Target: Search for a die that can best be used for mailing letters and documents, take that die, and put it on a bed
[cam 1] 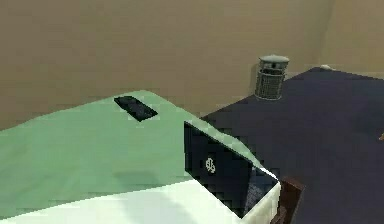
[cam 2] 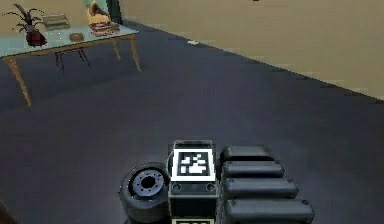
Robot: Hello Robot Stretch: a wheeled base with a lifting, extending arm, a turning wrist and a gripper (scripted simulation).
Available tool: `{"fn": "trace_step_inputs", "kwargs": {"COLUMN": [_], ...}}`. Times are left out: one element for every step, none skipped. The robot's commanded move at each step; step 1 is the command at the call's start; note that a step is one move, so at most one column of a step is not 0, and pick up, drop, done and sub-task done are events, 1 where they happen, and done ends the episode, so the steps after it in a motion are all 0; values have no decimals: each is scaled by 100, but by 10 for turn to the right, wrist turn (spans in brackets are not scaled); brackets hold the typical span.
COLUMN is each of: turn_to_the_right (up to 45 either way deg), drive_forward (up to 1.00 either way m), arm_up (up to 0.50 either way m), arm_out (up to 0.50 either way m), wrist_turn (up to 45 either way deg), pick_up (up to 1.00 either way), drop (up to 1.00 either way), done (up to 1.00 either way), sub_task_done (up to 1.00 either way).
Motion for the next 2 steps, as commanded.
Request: {"fn": "trace_step_inputs", "kwargs": {"turn_to_the_right": [-450,-450], "drive_forward": [0,0], "arm_up": [0,0], "arm_out": [0,0], "wrist_turn": [0,0], "pick_up": [0,0], "drop": [0,0], "done": [0,0], "sub_task_done": [0,0]}}
